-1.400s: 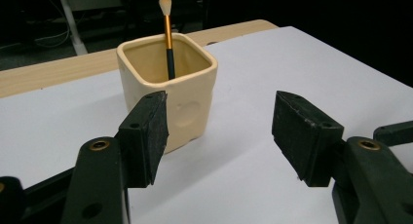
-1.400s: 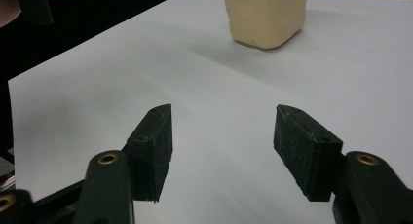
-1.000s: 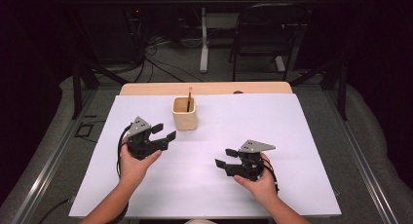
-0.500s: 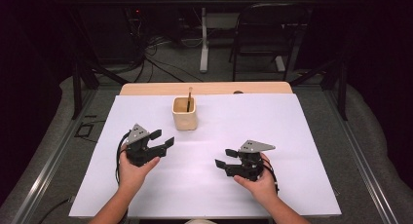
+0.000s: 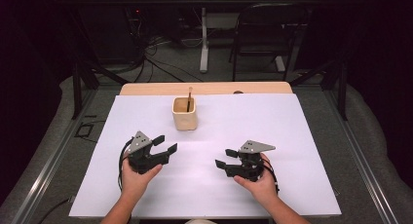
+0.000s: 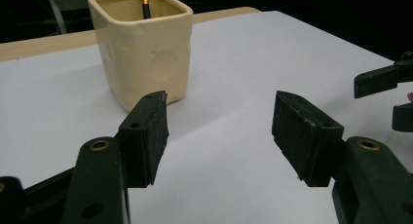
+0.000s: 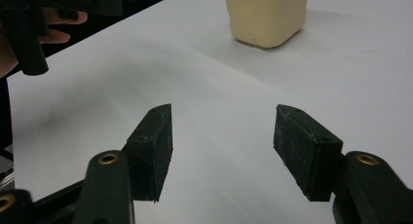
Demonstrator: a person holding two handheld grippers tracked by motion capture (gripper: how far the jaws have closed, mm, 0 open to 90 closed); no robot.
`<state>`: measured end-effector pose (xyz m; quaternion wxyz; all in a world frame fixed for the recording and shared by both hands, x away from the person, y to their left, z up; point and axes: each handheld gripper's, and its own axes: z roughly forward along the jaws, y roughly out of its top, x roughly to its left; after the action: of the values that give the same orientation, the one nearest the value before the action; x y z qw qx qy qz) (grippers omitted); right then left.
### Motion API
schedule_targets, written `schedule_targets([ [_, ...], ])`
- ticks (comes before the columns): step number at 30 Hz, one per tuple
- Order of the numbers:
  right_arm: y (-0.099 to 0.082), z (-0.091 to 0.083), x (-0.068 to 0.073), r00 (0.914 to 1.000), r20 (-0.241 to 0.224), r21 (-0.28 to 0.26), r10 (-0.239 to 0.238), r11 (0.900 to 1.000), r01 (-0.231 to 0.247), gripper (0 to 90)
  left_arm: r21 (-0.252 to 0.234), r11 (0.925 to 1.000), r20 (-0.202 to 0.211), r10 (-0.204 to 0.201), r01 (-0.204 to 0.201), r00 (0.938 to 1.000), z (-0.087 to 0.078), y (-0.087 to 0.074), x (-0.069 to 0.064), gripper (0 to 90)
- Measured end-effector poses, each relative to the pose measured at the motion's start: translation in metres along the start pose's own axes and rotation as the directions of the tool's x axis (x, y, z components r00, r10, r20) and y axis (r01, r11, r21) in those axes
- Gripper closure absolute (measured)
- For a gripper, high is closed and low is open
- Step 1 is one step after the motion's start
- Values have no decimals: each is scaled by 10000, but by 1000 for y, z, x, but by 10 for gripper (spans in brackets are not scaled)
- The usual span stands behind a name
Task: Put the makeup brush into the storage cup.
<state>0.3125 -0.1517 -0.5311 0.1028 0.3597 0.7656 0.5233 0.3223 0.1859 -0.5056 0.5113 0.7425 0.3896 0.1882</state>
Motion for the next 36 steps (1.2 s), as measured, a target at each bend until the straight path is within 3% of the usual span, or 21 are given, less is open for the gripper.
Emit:
schedule_targets([
  [10,0,1,0,10000,-3,-27,30,10000,-30,394,186,9992,47,344,-345,9994,2,-8,-2,381],
  [17,-1,2,0,10000,-20,-59,27,10000,-27,394,241,9996,154,170,-174,9997,5,-17,0,381],
  [20,-1,2,0,10000,-4,-36,27,10000,-27,394,404,9984,246,380,-390,9990,7,-19,-3,381],
  [36,-1,2,0,10000,1,92,-51,9999,51,394,269,9996,291,61,-69,9996,7,-22,2,381],
])
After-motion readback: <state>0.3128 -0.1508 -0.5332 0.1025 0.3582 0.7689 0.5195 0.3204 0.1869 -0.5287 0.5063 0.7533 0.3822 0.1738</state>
